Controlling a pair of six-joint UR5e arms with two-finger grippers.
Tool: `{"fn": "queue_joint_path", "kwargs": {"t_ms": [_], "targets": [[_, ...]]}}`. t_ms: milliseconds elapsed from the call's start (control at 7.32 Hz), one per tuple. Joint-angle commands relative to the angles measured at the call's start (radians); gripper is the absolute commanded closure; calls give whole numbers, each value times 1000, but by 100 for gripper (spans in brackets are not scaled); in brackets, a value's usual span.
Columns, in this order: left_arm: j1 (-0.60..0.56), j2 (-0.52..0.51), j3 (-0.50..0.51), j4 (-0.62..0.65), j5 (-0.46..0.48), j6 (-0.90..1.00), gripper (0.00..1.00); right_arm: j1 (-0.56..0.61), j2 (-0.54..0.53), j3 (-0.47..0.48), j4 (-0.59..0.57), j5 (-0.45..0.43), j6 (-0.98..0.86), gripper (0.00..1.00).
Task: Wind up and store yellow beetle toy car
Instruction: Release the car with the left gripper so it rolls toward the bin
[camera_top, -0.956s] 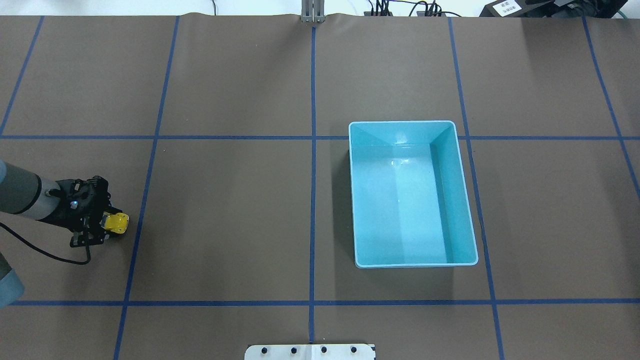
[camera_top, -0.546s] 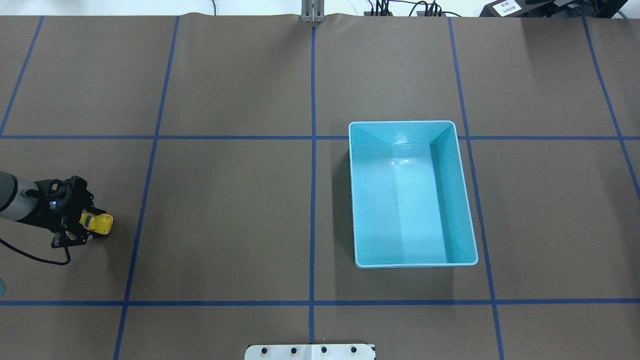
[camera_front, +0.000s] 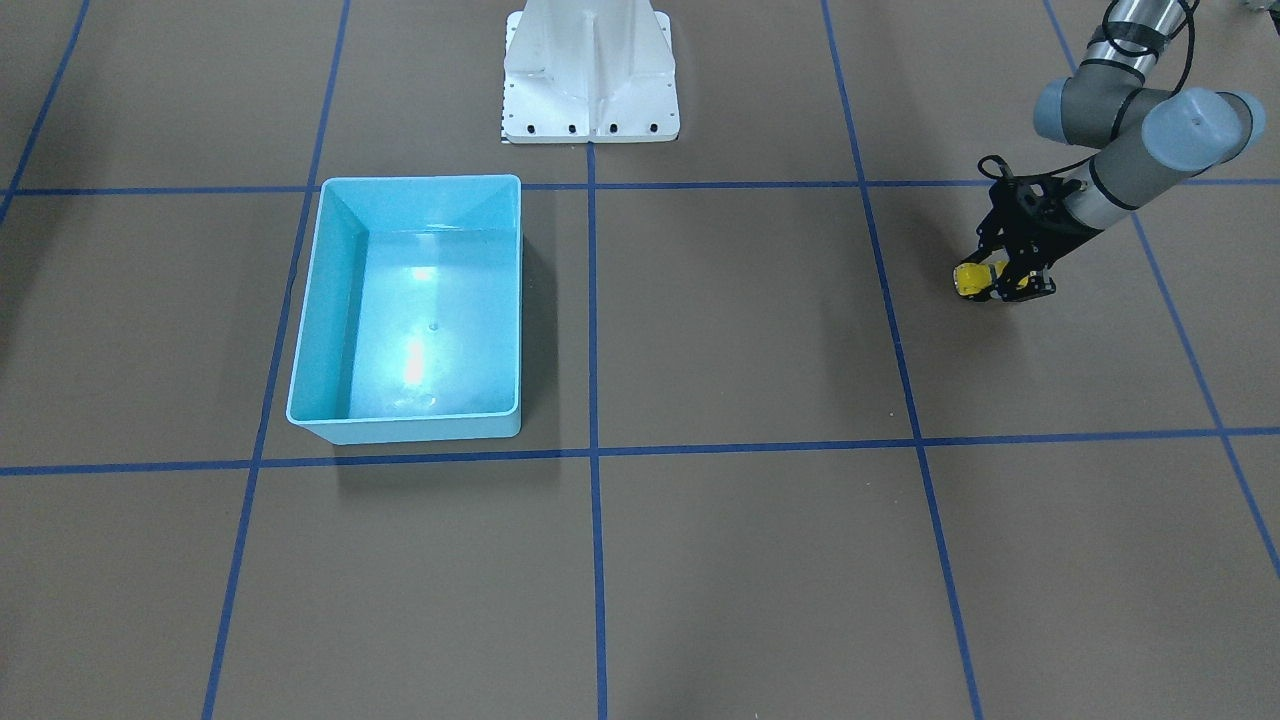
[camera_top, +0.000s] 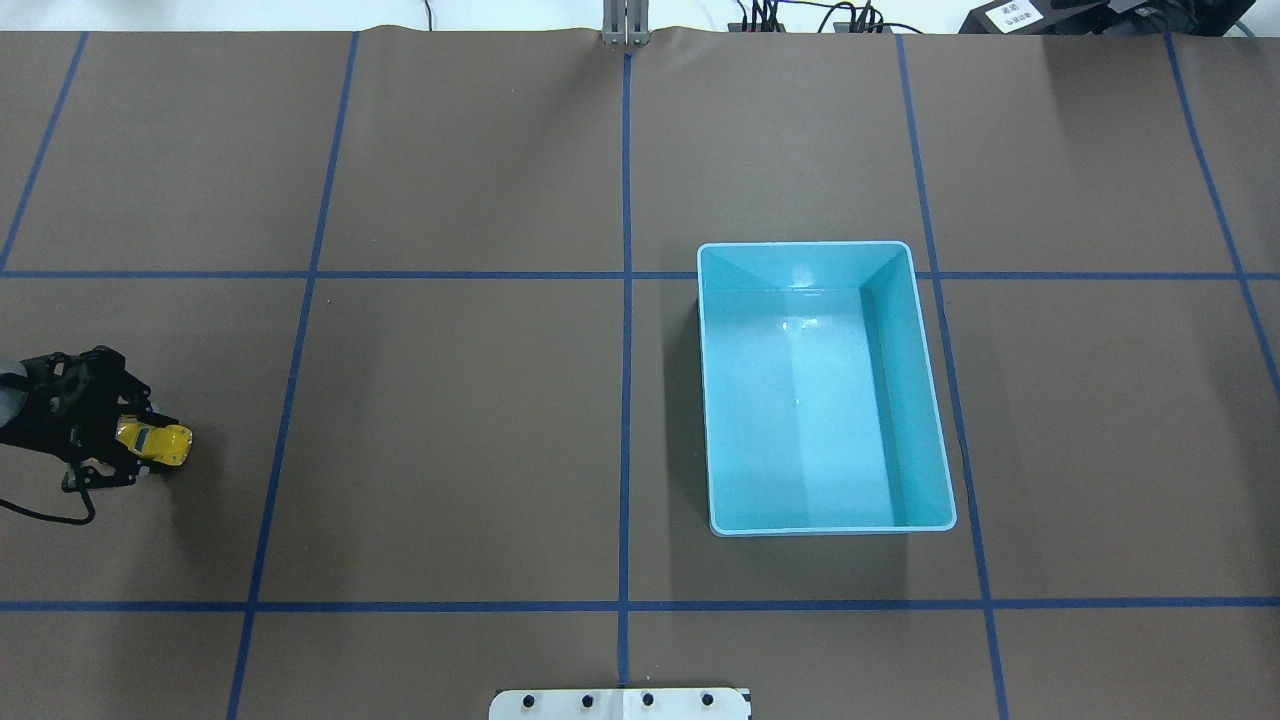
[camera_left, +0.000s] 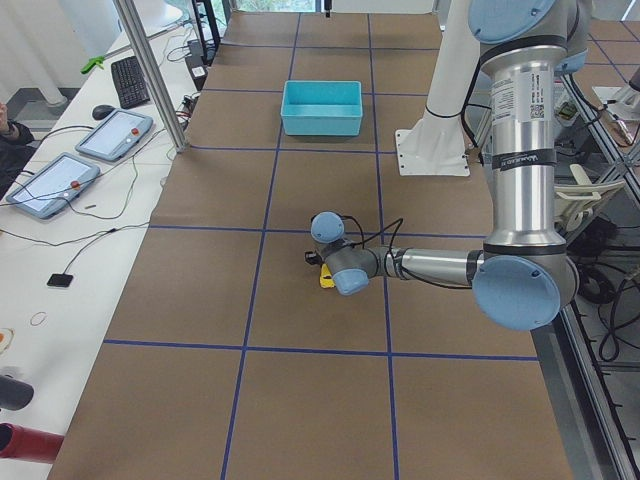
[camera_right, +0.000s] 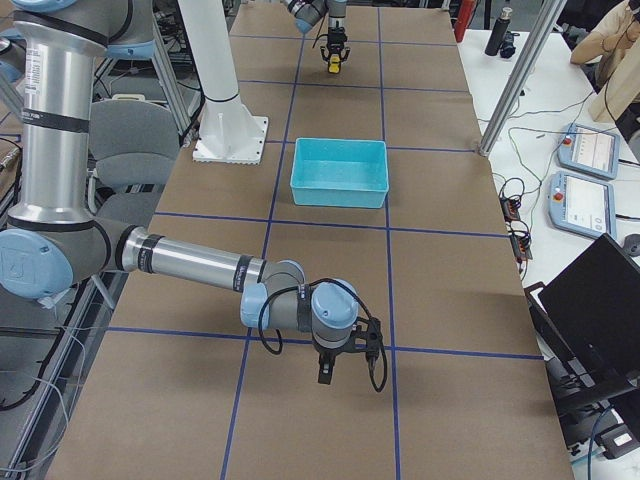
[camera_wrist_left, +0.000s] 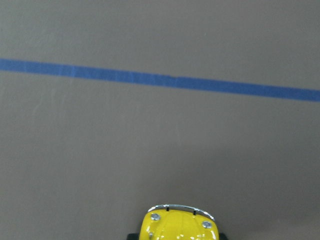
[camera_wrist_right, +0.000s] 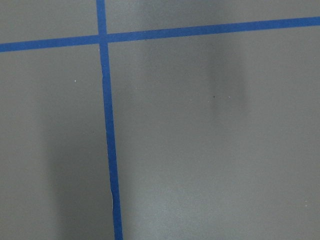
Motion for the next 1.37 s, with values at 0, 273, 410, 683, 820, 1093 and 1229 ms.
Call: {"fn": "queue_joint_path", "kwargs": {"t_ms": [0,273,410,683,820,1093,1229], "targets": [[-28,22,15,-21,-32,6,69,-1,0,-1,2,0,0,0],[-34,26,24,-38,-36,-6,0,-1,3,0,8,0,1,0],[-46,27,24,-38,-40,-8,0,-1,3,-1,8,0,1,0],[-67,27,24,-38,-55,-8,0,-1,8,6,8,4,1,0],[-69,27,24,-38,-57,-8,0,-1,6,5,8,4,1,0],[-98,25,22,-36,-59,-11,0,-1,6,2,8,4,1,0],[-144,17,15,-28,-75,-55,0,-1,6,5,8,6,1,0]]}}
